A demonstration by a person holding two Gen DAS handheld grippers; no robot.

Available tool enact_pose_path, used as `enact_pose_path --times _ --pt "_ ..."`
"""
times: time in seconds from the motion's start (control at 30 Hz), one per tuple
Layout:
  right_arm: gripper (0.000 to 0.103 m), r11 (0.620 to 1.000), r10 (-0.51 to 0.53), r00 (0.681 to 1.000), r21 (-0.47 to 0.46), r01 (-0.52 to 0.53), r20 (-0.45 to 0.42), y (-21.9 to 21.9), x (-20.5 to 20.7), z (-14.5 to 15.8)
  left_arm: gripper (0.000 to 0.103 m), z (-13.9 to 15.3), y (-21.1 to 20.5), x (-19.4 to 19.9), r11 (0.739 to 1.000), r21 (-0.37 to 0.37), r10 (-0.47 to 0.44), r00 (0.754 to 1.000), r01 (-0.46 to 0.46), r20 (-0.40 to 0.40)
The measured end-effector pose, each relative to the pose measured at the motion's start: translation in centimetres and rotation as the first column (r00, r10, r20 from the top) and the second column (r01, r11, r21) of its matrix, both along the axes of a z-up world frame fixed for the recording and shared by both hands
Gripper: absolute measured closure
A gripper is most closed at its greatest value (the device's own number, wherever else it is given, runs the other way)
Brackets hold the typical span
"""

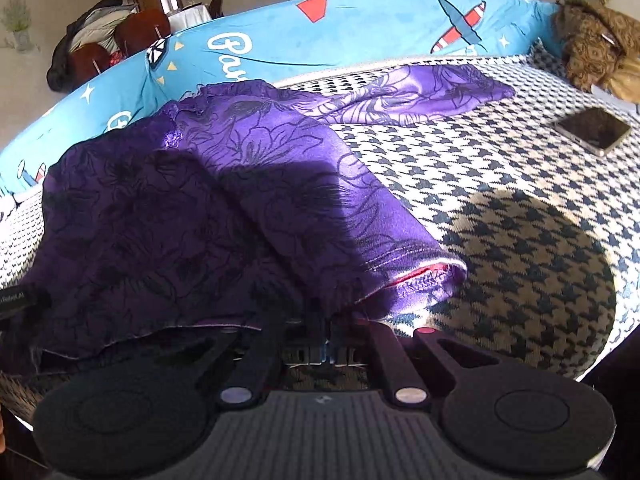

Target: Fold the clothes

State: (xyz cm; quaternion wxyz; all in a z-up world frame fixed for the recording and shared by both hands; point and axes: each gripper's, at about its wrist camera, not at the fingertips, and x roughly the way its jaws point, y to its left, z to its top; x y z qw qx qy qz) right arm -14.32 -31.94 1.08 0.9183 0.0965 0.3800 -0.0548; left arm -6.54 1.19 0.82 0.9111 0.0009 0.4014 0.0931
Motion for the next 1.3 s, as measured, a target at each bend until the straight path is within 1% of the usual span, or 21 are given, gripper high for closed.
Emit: enact_pose_path --times 0.07,0.13,0.27,0.33,0.4,0.47,0.53,0.67,0.8,0.93,0.97,1.1,1.2,1.3 --pt "0.097 1.000 0.026 1.000 -0.013 -0.026 -0.017 0.4 0.0 0.2 0.000 0.4 0.1 -0.1 1.000 0.003 0.001 1.000 -0.001 0.018" --pt "0.095 0.999 0.052 0.998 0.005 -0.052 -0.026 0.7 -0.5 0.3 0.000 0.7 0.2 -0.1 1.000 -0.010 0.000 1.000 0.000 0.028" --pt "0.092 0.983 0.176 0.984 0.059 -0.173 -0.039 1.9 -1.6 0.9 0.000 1.5 0.0 0.1 1.000 -0.027 -0.007 0.999 0.009 0.048" --pt "0.091 0.970 0.238 0.971 0.055 -0.236 -0.020 2.7 -1.8 1.5 0.000 2.1 -0.3 0.2 0.999 -0.031 -0.025 0.998 0.027 0.060" --pt "0.084 0.953 0.300 0.954 0.038 -0.300 0.001 3.8 -1.8 2.2 0.000 2.6 -0.6 0.2 0.998 -0.036 -0.043 0.996 0.045 0.072" --pt "0.079 0.939 0.342 0.939 0.030 -0.343 0.024 4.5 -1.4 2.8 0.000 3.0 -1.0 0.5 0.997 -0.042 -0.061 0.995 0.065 0.073" --pt "0.077 0.929 0.367 0.930 0.032 -0.368 0.035 4.8 -0.6 3.3 0.000 3.4 -1.3 0.8 0.995 -0.048 -0.080 0.994 0.084 0.075" --pt "0.077 0.922 0.386 0.922 0.022 -0.387 0.033 5.1 2.2 3.9 0.000 3.9 -2.1 1.9 0.992 -0.060 -0.109 0.992 0.114 0.068" --pt "0.077 0.910 0.415 0.909 -0.008 -0.415 0.022 5.3 5.0 4.2 0.000 4.0 -2.9 3.9 0.989 -0.074 -0.125 0.991 0.129 0.055" --pt "0.077 0.902 0.431 0.902 -0.023 -0.430 0.027 5.2 8.0 4.4 0.000 4.1 -3.7 6.0 0.985 -0.084 -0.147 0.988 0.150 0.040" --pt "0.077 0.903 0.430 0.902 -0.026 -0.430 0.034 5.0 8.7 4.5 0.000 4.2 -4.1 6.6 0.984 -0.076 -0.158 0.987 0.161 0.038" --pt "0.077 0.916 0.402 0.912 -0.042 -0.400 0.079 4.2 12.6 5.2 0.000 4.7 -5.6 9.2 0.977 -0.047 -0.205 0.978 0.207 0.040" --pt "0.077 0.935 0.355 0.929 -0.036 -0.353 0.108 3.1 16.1 5.6 0.000 4.5 -6.4 10.7 0.974 -0.052 -0.217 0.975 0.219 0.038" --pt "0.076 0.951 0.310 0.943 -0.035 -0.308 0.119 1.8 19.3 5.6 0.000 4.3 -7.2 12.2 0.972 -0.057 -0.228 0.973 0.230 0.037"
